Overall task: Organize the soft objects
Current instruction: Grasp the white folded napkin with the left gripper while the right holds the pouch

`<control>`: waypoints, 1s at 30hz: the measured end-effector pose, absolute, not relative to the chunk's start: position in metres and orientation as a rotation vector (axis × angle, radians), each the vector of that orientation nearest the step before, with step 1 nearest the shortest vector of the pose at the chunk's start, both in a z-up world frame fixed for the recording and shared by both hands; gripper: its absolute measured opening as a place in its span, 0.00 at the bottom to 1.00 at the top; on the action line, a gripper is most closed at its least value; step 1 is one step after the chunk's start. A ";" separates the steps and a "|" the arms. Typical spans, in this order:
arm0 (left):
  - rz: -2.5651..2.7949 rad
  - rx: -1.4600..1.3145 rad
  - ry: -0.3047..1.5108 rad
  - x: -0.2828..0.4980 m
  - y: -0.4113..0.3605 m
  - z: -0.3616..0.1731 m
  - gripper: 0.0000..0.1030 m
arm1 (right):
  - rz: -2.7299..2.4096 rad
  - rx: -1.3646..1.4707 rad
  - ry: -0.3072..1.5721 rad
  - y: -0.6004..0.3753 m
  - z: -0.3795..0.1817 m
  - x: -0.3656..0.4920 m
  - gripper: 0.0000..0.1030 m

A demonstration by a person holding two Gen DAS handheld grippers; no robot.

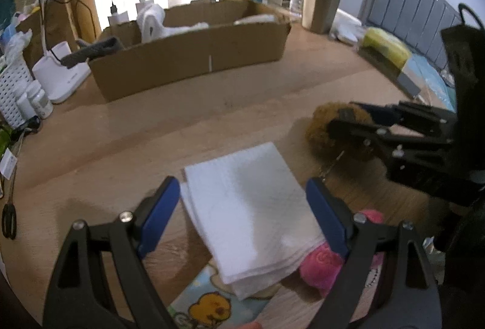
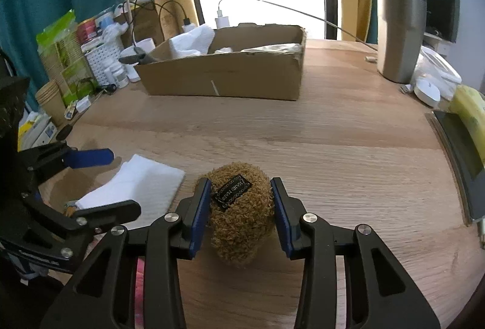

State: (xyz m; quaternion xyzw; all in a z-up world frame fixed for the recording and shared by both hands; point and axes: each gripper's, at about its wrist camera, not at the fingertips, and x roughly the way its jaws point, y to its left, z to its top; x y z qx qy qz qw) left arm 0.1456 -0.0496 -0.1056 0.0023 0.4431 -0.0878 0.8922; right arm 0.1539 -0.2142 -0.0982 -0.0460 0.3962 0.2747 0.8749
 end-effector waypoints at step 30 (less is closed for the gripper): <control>-0.314 0.011 0.906 0.146 -0.061 -0.099 0.17 | 0.590 -0.161 0.862 -0.200 -0.104 0.162 0.43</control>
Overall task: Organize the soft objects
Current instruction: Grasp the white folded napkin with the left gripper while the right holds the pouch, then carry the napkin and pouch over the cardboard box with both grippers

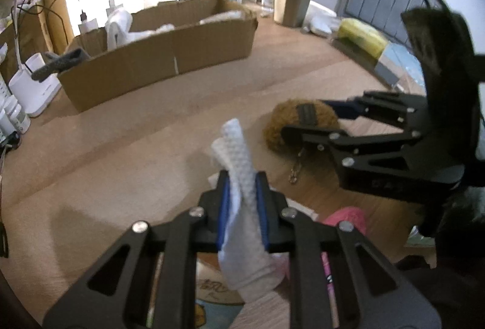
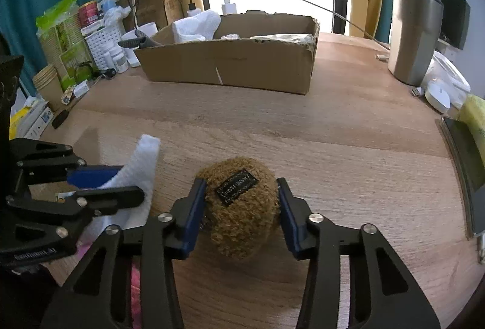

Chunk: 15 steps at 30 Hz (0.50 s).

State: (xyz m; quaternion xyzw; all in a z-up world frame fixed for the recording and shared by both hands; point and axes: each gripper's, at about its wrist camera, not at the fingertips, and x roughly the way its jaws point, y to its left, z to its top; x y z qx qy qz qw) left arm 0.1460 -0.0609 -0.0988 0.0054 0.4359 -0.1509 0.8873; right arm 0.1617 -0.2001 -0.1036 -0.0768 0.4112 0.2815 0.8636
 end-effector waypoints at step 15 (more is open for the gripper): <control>-0.322 -0.044 0.773 0.154 -0.038 -0.061 0.17 | 0.588 -0.166 0.767 -0.197 -0.063 0.174 0.41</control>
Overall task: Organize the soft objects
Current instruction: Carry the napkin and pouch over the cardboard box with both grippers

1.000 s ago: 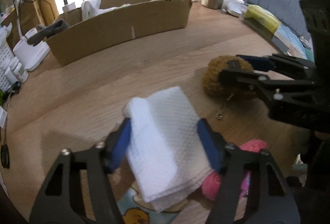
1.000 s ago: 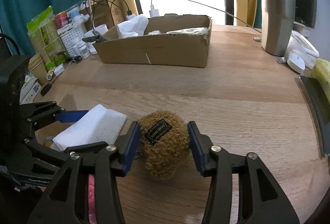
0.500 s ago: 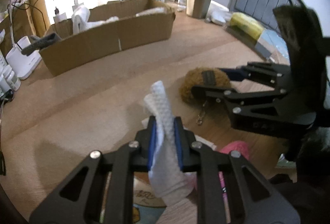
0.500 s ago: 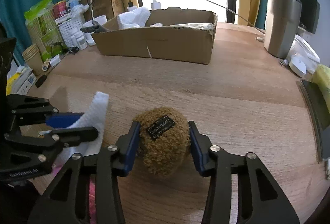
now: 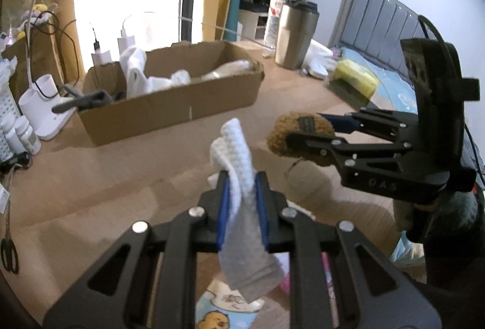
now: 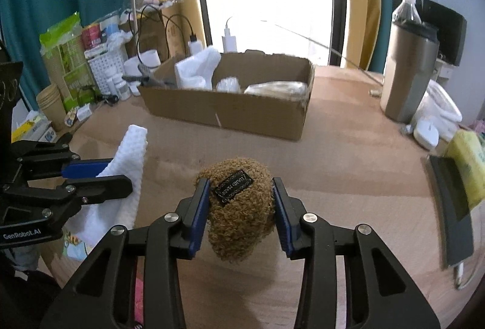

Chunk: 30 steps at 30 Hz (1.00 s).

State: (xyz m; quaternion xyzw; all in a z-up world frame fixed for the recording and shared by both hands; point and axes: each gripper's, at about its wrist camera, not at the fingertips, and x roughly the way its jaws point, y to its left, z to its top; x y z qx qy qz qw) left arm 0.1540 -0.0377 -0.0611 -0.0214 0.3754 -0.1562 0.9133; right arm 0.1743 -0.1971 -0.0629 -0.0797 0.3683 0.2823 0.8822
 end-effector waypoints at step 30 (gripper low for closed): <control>-0.270 -0.149 0.662 0.201 0.005 -0.018 0.17 | 0.608 -0.162 0.647 -0.185 -0.019 0.215 0.41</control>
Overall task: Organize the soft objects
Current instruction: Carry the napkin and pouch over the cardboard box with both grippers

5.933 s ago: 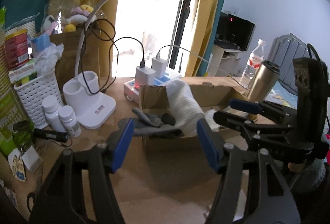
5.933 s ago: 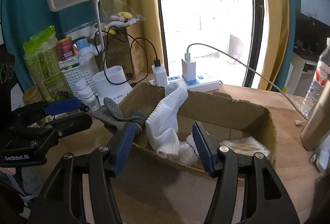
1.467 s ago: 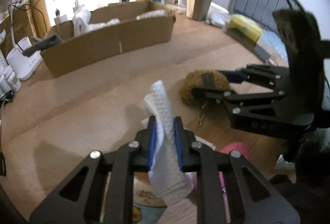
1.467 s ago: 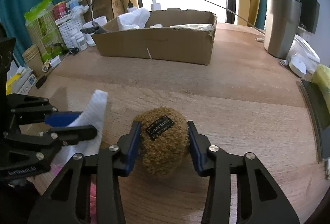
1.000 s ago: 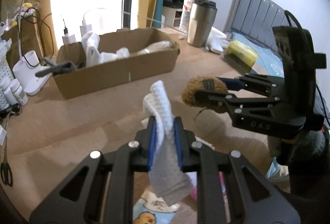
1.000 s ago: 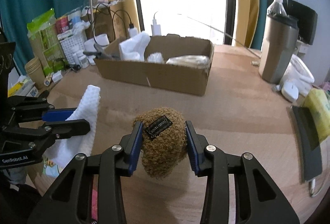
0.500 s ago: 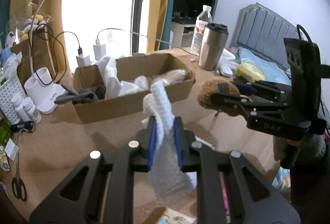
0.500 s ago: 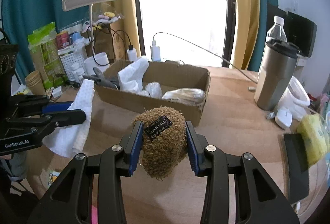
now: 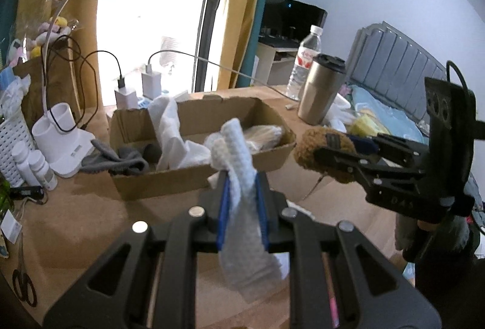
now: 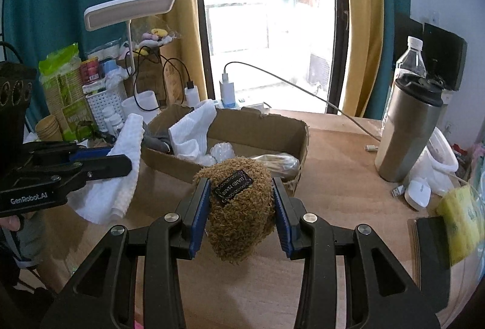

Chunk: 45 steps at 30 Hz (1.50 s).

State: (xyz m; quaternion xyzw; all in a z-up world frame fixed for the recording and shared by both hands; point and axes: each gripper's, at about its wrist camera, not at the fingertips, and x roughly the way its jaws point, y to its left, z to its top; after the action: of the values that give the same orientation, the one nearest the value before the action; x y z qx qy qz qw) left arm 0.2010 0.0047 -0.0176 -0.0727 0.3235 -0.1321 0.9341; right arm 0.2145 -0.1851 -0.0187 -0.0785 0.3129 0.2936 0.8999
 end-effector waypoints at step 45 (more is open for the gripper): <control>-0.219 -0.177 0.636 0.292 0.018 -0.028 0.17 | 0.624 -0.088 0.615 -0.170 -0.016 0.296 0.41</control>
State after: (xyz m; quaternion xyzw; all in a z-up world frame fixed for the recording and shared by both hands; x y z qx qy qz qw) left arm 0.2924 0.0177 -0.0277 -0.0865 0.3116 -0.1072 0.9402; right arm 0.2963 -0.1703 -0.0158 -0.0426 0.2976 0.3022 0.9046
